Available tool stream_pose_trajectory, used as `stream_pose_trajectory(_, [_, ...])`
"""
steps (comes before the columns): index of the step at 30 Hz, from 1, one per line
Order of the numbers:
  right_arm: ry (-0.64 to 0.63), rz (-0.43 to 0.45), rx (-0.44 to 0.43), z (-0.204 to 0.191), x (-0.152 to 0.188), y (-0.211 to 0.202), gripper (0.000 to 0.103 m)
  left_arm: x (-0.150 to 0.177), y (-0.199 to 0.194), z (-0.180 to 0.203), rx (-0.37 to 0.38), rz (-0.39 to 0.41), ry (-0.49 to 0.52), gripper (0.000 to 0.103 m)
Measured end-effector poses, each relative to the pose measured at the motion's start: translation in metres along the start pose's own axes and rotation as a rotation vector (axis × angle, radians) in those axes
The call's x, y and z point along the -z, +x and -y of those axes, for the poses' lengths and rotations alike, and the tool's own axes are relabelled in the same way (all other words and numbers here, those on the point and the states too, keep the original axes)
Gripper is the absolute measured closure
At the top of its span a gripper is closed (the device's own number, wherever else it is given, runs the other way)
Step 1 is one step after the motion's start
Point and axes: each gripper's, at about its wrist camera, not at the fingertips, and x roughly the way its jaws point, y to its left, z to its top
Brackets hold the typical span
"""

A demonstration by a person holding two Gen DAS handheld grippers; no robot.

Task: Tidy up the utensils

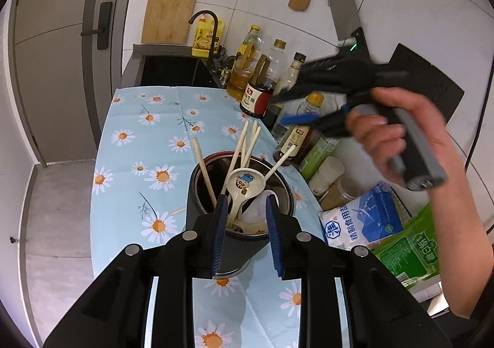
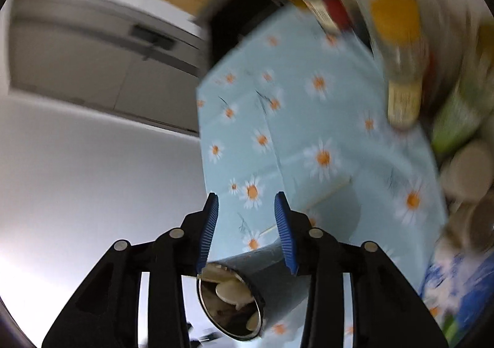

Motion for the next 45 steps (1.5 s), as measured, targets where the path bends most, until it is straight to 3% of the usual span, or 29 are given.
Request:
stream_pose_trajectory(3, [0.084,-0.055,0.047,0.018,-0.005,0.028,0.064,0.002,-0.005,-0.004,0.001,0.012,-0.015,0.079])
stream_pose_trajectory(10, [0.132,-0.167,0.188,0.037,-0.008,0.079,0.064,0.005,-0.011,-0.016,-0.017,0.021,-0.059,0.079])
stream_pose_trajectory(28, [0.265,-0.277,0.266,0.083,-0.02,0.124,0.061,0.02,-0.021,-0.026,-0.042,0.043,-0.125,0.079])
stream_pose_trajectory(36, [0.219,-0.291,0.372,0.079,-0.026,0.139,0.061,0.023,-0.02,-0.028,-0.058,0.045,-0.142,0.079])
stream_pose_trajectory(40, [0.197,-0.312,0.382,0.075,-0.028,0.151,0.064,0.023,-0.02,-0.031,-0.062,0.05,-0.16,0.079])
stream_pose_trajectory(45, [0.18,-0.329,0.416,0.071,-0.033,0.158,0.074,0.025,-0.022,-0.032,-0.064,0.048,-0.171,0.079])
